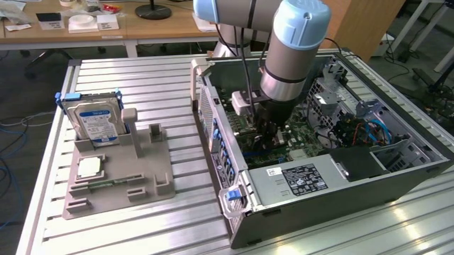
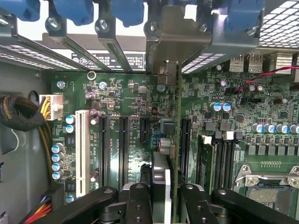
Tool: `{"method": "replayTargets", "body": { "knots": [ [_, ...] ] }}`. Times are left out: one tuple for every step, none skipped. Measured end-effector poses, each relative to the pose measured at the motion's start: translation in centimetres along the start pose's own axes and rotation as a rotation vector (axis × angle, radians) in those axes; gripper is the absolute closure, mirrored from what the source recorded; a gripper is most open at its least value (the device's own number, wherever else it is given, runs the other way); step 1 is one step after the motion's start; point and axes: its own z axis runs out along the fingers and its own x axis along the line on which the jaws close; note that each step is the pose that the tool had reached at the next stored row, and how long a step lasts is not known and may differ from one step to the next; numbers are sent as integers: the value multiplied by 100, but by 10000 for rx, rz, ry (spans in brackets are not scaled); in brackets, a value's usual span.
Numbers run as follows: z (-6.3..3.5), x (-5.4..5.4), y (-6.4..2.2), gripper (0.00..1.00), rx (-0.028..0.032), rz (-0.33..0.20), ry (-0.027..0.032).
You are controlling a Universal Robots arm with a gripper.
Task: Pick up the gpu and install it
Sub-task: 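Insert the gpu into the slot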
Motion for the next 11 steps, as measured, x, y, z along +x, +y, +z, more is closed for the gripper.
{"method": "replayTargets", "body": {
  "knots": [
    [4, 0, 0, 72, -2, 0, -2],
    [7, 0, 1, 72, -4, 0, -5],
    [11, 0, 1, 72, -6, 0, -8],
    [14, 0, 1, 72, -8, 0, -10],
    [15, 0, 1, 72, -9, 0, -10],
    [16, 0, 1, 72, -10, 0, -10],
    [18, 0, 1, 72, -10, 0, -11],
    [20, 0, 1, 72, -11, 0, -12],
    [23, 0, 1, 72, -11, 0, -12],
    [29, 0, 1, 72, -11, 0, -13],
    [36, 1, 2, 72, -13, 0, -11]
  ]
}}
